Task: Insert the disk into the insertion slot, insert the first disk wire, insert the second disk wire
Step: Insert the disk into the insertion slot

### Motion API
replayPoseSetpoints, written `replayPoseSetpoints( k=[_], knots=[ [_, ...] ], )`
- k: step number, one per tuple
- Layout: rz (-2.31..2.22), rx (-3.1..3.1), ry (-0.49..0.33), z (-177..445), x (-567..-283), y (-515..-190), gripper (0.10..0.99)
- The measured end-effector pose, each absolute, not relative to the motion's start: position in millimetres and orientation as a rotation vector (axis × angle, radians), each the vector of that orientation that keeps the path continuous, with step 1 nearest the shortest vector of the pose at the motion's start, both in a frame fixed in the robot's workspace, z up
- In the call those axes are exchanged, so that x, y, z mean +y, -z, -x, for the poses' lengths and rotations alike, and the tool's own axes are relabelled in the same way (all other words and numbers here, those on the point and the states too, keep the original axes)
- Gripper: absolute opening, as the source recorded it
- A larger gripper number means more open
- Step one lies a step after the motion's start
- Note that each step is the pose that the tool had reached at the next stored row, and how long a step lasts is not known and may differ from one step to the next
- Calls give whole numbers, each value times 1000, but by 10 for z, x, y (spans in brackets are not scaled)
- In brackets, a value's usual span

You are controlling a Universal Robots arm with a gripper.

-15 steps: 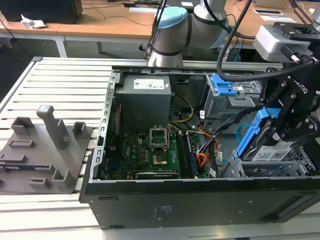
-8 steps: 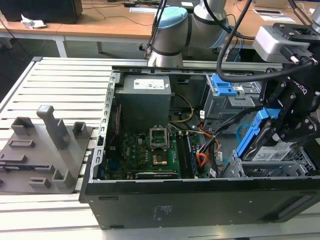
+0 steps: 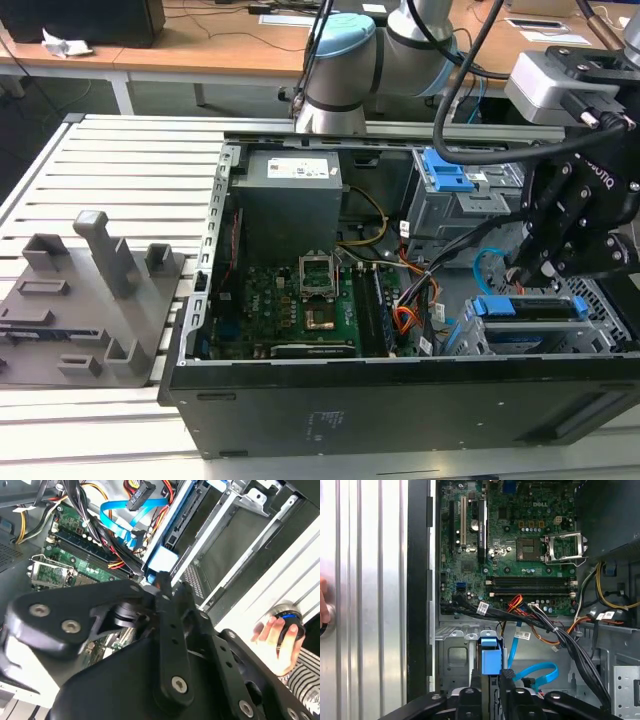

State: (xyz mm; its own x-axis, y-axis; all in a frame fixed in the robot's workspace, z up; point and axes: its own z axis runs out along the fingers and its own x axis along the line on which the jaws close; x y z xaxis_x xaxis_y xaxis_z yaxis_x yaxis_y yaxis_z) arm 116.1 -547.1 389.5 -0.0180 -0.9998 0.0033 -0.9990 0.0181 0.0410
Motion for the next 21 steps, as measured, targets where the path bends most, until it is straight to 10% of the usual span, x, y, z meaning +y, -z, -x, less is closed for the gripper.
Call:
replayPoseSetpoints(
  k=[4, 21],
  knots=[
    [-2179, -2219, 42, -1161, -5472, -3894, 106],
    [-2179, -2218, 43, -1278, -5471, -3664, 106]
  ],
)
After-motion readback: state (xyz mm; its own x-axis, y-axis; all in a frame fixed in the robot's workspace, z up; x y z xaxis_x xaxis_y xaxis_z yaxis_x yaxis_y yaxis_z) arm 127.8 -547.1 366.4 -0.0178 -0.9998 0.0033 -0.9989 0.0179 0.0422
